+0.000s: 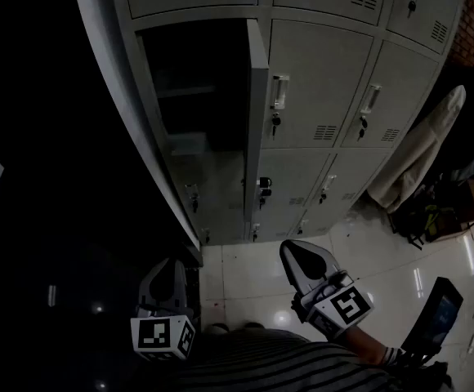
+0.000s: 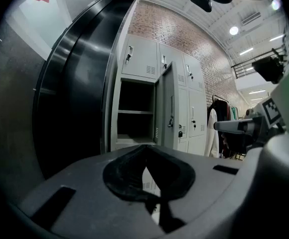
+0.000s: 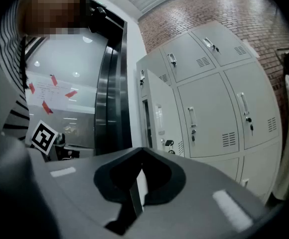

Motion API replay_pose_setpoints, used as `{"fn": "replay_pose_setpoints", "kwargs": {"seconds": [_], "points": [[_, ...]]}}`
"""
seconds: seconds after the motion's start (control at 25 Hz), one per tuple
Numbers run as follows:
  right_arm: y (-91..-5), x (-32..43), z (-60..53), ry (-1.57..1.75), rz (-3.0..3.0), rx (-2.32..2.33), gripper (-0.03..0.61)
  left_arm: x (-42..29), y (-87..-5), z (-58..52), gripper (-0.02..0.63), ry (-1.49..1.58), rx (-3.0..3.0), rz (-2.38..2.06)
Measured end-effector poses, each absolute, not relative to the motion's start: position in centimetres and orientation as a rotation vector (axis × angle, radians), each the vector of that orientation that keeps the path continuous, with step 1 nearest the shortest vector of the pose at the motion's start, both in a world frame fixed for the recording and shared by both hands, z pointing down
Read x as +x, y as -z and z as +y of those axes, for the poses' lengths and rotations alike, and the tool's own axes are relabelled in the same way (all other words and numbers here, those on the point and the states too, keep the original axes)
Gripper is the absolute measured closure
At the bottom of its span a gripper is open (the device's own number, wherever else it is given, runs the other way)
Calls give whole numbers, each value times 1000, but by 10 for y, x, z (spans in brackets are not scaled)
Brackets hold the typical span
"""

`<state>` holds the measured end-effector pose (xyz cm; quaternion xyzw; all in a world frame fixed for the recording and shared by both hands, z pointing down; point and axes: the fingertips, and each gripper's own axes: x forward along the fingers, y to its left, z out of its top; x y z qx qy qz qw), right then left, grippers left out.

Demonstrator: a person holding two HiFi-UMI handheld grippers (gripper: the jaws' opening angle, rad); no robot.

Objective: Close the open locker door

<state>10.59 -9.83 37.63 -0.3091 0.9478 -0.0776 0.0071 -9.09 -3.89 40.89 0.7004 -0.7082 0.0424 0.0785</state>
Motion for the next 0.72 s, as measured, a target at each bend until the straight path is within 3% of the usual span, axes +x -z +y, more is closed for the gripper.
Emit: {"fn": "replay_pose_setpoints", "kwargs": {"seconds": [0.28,0.52,0.72], "points": [[-343,101,-127,76,2945,-933,573,-90,-414,-49,609,-138,2131,-2107],[-318,74,-169,-85,3008,-814,400,-103,-422,-85,609,-112,2186,-2059],[-316,48,-199,-129,3085,-685,354,-111,-416,-127,609,-103,2246,-1970]]}}
